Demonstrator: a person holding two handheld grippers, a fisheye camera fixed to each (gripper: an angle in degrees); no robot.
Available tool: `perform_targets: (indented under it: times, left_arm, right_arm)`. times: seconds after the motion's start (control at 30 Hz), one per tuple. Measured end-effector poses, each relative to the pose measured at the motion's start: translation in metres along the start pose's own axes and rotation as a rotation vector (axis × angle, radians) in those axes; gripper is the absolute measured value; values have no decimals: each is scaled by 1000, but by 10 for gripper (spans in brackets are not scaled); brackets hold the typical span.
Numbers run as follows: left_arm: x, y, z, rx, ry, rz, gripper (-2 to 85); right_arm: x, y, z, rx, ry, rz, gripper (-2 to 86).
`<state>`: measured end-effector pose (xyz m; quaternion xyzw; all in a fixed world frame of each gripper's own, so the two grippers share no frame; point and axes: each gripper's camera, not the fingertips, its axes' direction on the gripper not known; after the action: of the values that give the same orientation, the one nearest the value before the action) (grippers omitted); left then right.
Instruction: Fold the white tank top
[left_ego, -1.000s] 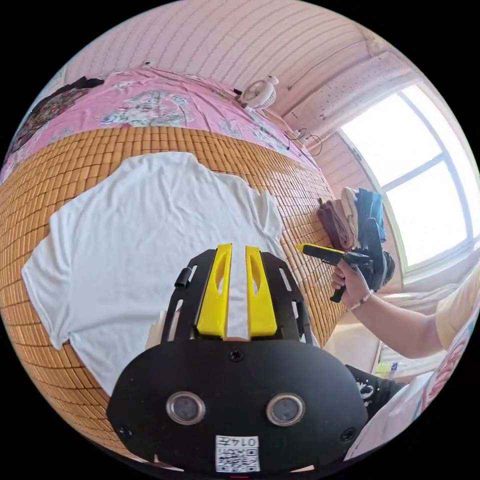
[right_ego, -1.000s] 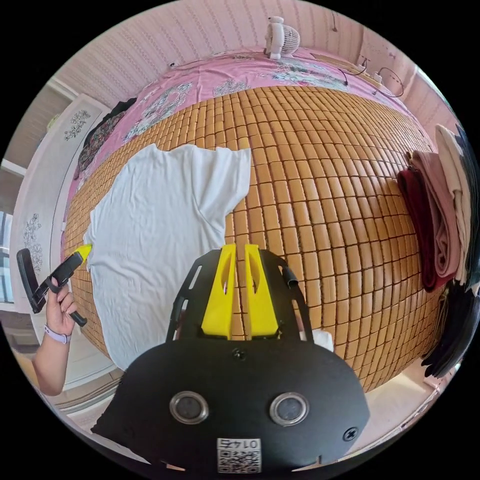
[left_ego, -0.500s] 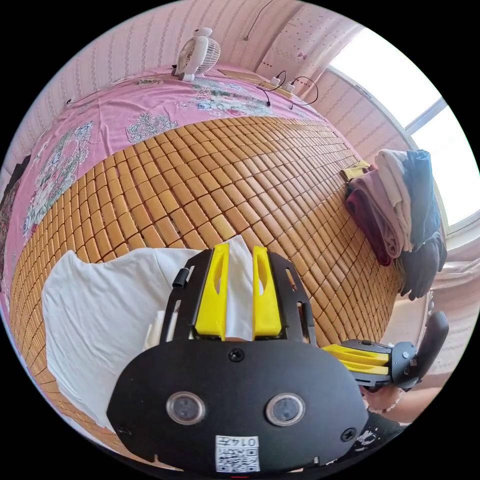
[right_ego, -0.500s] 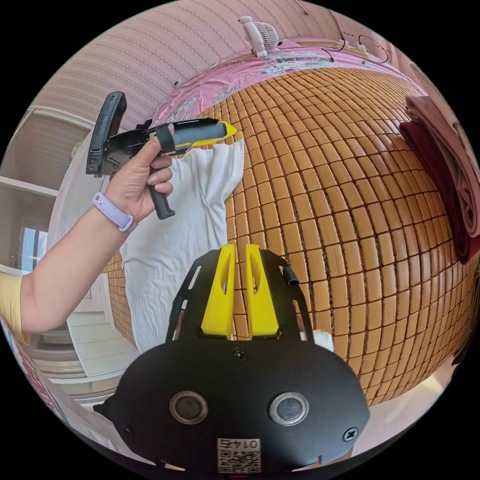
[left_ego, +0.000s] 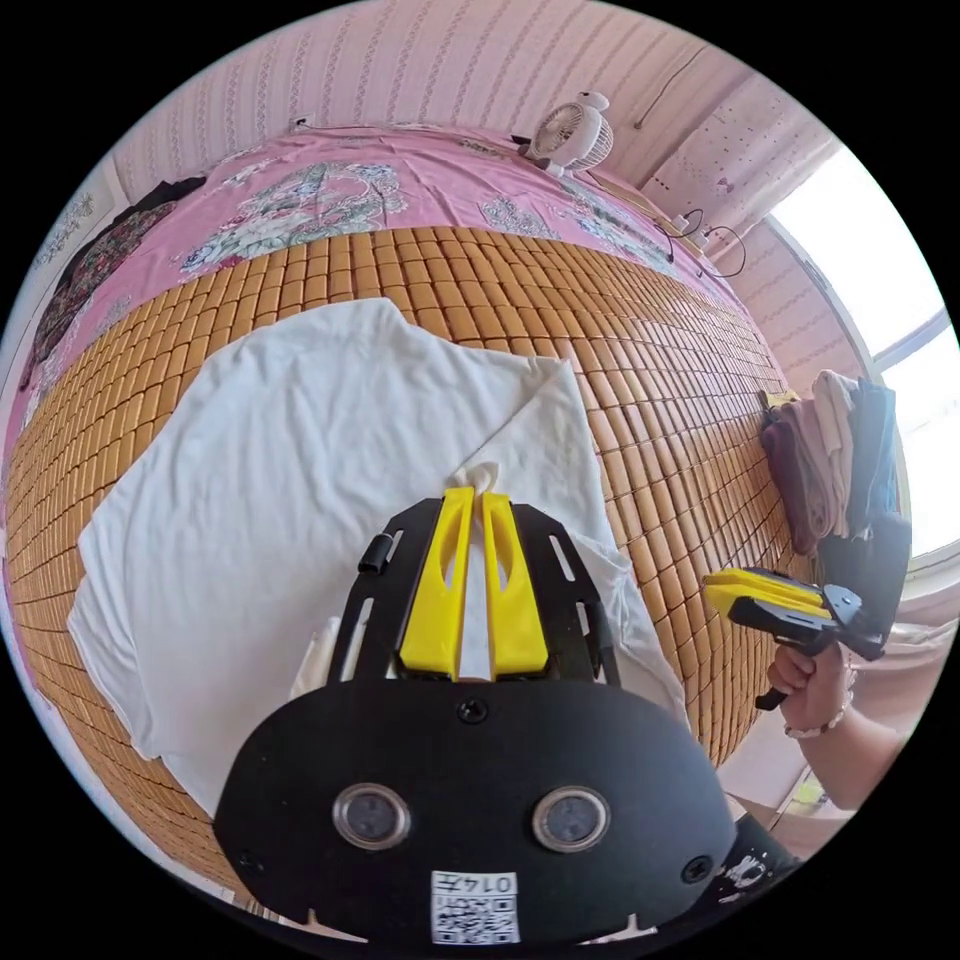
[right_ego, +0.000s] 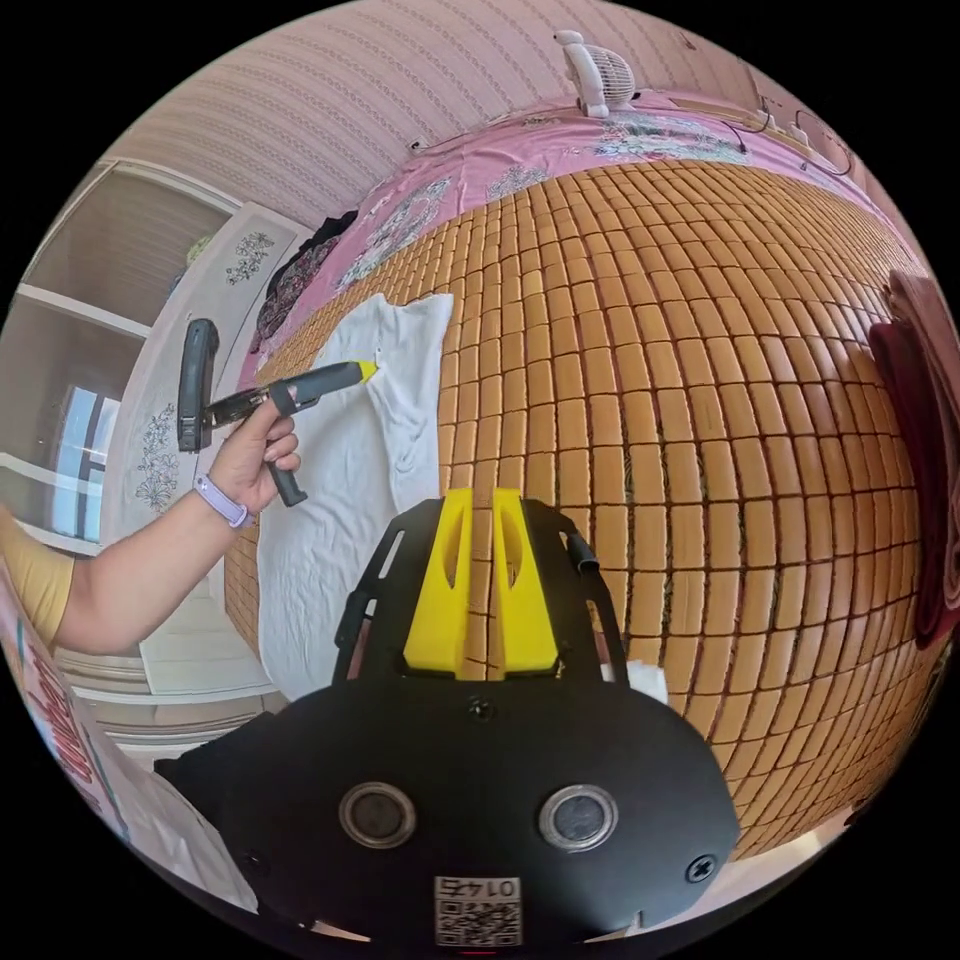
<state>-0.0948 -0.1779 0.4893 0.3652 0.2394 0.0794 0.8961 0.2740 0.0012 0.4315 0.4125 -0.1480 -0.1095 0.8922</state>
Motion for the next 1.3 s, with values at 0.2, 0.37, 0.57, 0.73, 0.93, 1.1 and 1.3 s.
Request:
perform_targets:
  times: [0.2, 0.37, 0.57, 0.73, 0.93, 1.1, 1.3]
  left_arm:
    - [-17, 9, 4, 28, 59, 9, -8]
    - [-11, -3, -20, 49, 91, 49, -8]
    - [51, -45, -63, 160, 189, 238, -5]
    - [116, -89, -43, 113, 292, 355, 26]
    - [153, -116, 15, -85, 249, 308, 74]
    - [84, -93, -69, 68, 237, 248, 64]
    - [-86, -11, -171, 100, 120, -5, 51]
  right_arm:
    - [-43, -44, 34, -44, -50, -119, 73]
    - [-58, -60, 52, -82, -10, -135, 28]
    - [-39, -35, 19, 36, -59, -87, 9]
    - [-16, -8, -15, 156, -5, -11, 5]
    - [10, 5, 1, 109, 70, 135, 2]
    - [9, 19, 15, 57, 100, 139, 1]
    - [-16, 27, 34, 11, 116, 63, 1]
